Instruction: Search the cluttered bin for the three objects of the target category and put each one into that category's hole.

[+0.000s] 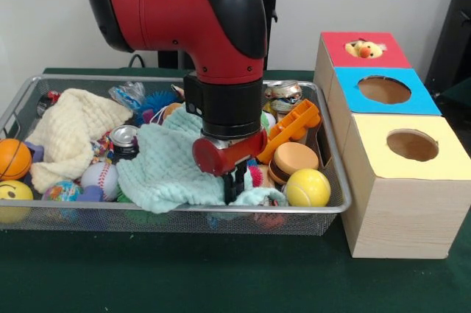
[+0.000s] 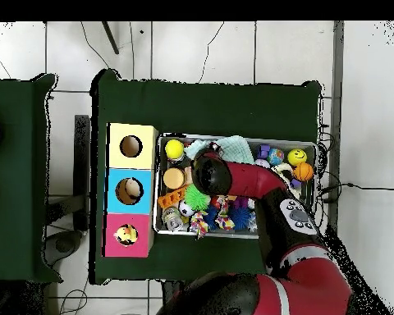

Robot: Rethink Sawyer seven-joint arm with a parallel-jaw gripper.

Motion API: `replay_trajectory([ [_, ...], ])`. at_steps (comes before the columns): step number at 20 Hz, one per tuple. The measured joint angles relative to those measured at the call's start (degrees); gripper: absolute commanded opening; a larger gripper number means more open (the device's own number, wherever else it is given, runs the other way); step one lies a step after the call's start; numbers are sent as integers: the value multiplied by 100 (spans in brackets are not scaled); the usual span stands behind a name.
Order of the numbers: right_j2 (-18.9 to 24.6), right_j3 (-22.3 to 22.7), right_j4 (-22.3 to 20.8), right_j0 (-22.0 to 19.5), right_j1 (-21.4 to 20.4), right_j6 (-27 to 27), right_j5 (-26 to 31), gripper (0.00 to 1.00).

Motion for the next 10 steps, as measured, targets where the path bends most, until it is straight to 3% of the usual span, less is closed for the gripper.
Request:
replay_trajectory([
  [10, -127, 41, -1, 75, -154, 0, 4, 0],
])
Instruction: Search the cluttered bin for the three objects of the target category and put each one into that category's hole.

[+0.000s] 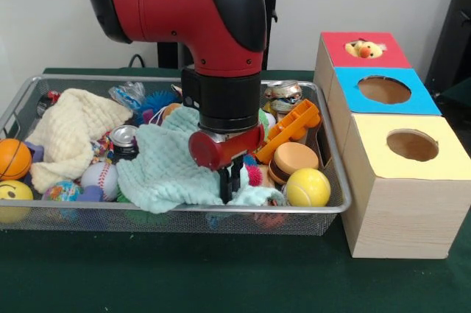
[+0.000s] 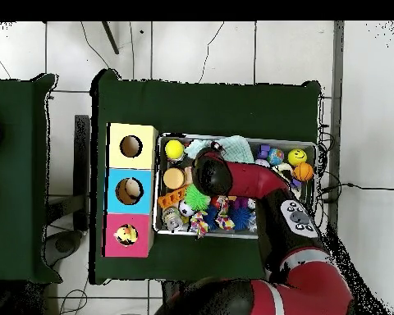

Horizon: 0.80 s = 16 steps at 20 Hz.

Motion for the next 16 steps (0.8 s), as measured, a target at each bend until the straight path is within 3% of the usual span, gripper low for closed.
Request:
replay_trajectory([
  [4, -79, 153, 7, 10, -283, 0, 165, 0],
  [12, -437, 419, 33, 96, -1220, 0, 1500, 0],
  [16, -546, 419, 28, 91, -1450, 0, 1734, 0],
])
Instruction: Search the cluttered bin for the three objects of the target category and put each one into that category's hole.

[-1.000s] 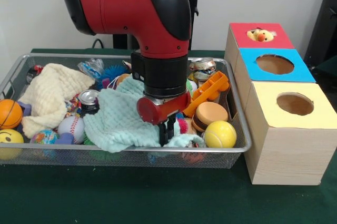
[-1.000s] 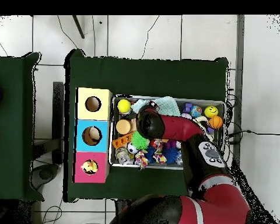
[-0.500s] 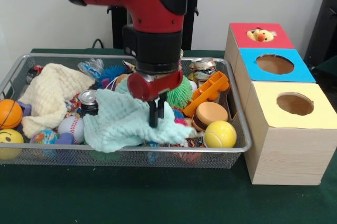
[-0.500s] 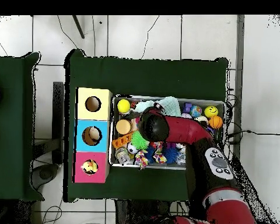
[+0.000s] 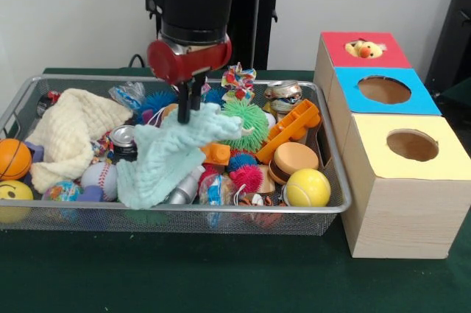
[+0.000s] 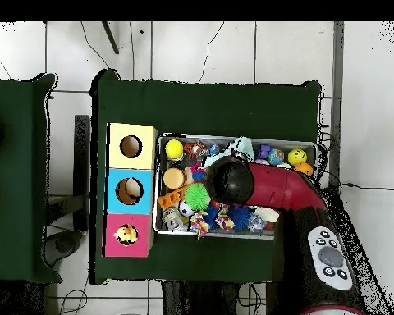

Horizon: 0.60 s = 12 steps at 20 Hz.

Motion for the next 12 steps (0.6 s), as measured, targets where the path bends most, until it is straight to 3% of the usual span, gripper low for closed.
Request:
replay_trajectory([
  [12, -158, -22, -80, -53, -4, 0, 4, 0],
])
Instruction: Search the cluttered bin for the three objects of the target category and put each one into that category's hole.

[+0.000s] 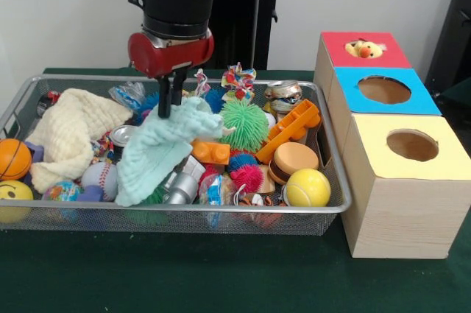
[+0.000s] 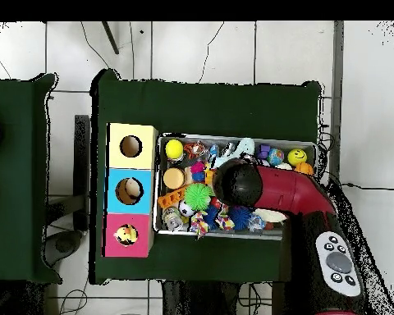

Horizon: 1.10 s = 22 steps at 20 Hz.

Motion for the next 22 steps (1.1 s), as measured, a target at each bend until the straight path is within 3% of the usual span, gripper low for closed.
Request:
replay_trajectory([
  [12, -2, -11, -292, -332, 75, 0, 0, 0],
  [22, 33, -10, -538, -878, 116, 0, 0, 0],
])
